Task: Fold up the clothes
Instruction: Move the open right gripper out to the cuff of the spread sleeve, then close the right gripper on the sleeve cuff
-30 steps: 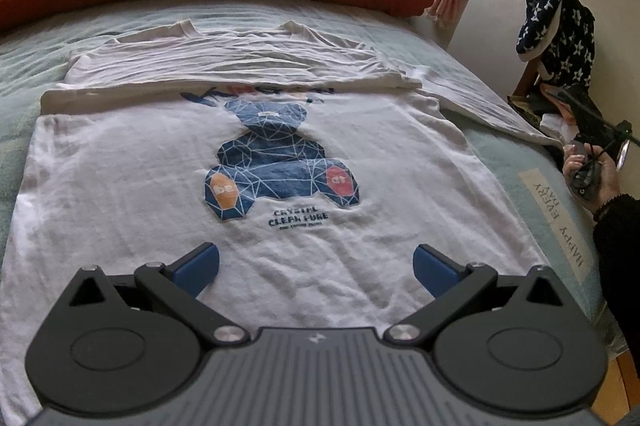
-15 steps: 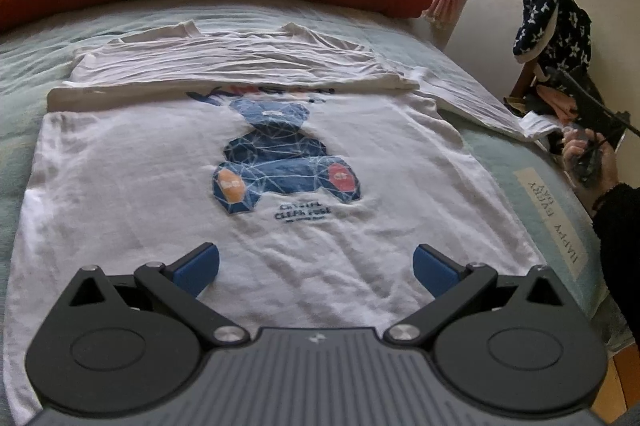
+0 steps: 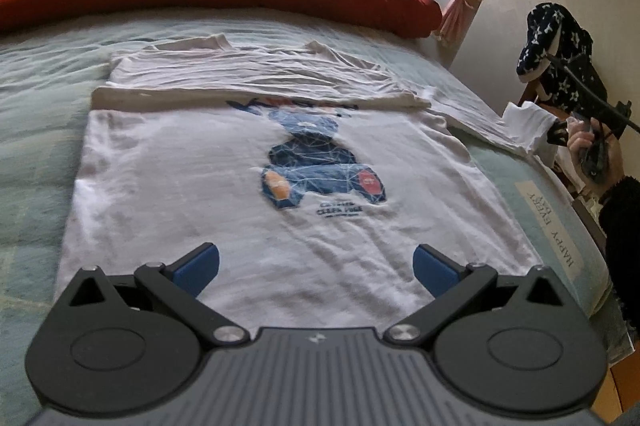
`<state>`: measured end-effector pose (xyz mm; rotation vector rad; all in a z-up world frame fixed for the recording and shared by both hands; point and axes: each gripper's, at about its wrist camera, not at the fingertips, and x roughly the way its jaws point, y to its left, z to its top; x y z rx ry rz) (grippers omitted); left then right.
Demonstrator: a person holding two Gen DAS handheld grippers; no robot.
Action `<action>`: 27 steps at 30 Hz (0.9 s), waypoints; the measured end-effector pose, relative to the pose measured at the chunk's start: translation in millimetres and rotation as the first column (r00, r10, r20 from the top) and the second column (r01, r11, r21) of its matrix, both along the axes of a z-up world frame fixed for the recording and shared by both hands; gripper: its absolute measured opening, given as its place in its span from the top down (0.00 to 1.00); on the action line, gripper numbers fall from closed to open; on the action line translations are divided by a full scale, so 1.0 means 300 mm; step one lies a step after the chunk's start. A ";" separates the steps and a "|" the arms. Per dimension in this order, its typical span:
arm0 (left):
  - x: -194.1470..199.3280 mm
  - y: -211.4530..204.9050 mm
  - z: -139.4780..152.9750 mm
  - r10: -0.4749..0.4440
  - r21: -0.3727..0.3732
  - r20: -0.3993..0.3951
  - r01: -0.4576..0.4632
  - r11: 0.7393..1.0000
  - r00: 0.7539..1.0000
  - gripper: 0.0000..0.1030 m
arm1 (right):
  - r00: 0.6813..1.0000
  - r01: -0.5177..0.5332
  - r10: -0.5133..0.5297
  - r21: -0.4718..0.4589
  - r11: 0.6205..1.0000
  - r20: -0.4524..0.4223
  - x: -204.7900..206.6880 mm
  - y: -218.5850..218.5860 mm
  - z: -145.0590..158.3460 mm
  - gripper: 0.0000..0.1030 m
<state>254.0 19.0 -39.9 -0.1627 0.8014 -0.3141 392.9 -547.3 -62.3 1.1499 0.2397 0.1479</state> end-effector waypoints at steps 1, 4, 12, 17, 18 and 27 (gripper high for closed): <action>-0.004 0.006 0.001 -0.006 0.005 -0.001 0.006 1.000 1.000 0.01 | 1.000 -0.008 0.008 -0.005 1.000 -0.001 0.004 0.018 0.010 0.00; -0.020 0.025 0.003 -0.021 0.015 0.003 0.021 1.000 1.000 0.01 | 1.000 -0.031 0.031 -0.014 0.999 -0.001 0.017 0.073 0.040 0.00; -0.047 0.092 0.001 -0.039 0.017 0.007 0.039 0.999 0.999 0.01 | 0.993 -0.114 0.114 0.016 0.993 0.011 0.082 0.221 0.117 0.00; -0.052 0.138 -0.009 -0.036 0.027 0.005 0.036 0.999 0.999 0.01 | 0.986 -0.166 0.166 -0.017 0.986 -0.003 0.124 0.331 0.152 0.00; -0.054 0.146 -0.012 -0.036 0.028 0.004 0.036 0.999 0.999 0.01 | 0.985 -0.173 0.173 -0.017 0.985 -0.006 0.134 0.352 0.155 0.00; -0.072 0.201 -0.025 -0.073 0.049 -0.003 0.073 0.996 0.997 0.01 | 0.966 -0.249 0.236 -0.148 0.957 -0.101 0.198 0.559 0.191 0.00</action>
